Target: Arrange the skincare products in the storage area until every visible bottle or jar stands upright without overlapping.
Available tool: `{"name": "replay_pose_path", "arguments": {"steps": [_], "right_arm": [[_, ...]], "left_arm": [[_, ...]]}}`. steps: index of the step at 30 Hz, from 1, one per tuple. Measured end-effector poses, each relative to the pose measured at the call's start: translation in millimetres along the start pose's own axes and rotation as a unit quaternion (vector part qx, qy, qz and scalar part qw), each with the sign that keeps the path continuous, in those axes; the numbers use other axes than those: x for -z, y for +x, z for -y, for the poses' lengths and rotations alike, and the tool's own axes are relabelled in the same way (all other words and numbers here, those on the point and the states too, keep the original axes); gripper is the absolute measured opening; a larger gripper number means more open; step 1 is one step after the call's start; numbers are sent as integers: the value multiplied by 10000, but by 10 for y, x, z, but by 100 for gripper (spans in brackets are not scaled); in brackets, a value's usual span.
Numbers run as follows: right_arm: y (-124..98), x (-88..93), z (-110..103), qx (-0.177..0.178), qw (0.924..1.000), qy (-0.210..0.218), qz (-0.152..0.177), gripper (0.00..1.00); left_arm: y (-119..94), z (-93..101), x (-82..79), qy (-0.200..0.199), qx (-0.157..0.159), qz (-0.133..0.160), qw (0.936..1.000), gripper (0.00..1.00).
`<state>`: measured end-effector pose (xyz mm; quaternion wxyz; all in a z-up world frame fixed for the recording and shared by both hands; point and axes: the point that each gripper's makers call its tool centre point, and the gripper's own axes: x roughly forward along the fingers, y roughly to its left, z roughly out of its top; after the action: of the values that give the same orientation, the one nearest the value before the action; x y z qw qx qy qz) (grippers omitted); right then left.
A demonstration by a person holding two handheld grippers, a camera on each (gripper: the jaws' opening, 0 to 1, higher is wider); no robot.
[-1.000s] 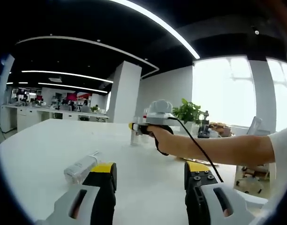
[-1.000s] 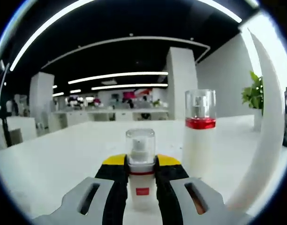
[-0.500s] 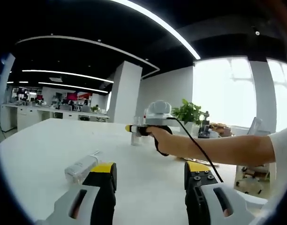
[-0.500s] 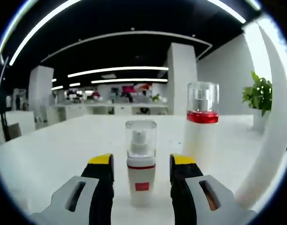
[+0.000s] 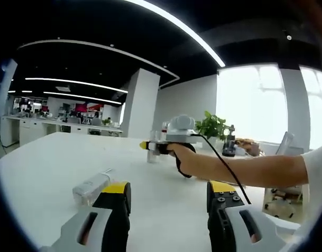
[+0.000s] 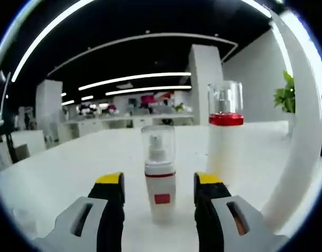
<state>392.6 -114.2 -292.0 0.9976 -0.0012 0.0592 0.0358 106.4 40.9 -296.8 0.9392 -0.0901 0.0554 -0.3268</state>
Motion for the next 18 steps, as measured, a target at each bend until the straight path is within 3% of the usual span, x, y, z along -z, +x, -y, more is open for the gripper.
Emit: {"name": "replay_pose_path", "arguments": {"steps": [6,10,14,18], "right_arm": [[-202,87,-96,-128,9998,-145,7,55],[-185,76,-94,-147,9997,-185,18,55],[-442,59,-166,-262,9994,-214,88,55],[-478,-2,-138,-273,9993,-171,189,54]], "left_arm": [[-33,3,14,-14,30,11,10000,60],[-38,8,20,-10,39,4,10000,60],[-46,2,10,-6,32,7,10000,60],[-59,-15,-4,-9,14,25,10000,60]]}}
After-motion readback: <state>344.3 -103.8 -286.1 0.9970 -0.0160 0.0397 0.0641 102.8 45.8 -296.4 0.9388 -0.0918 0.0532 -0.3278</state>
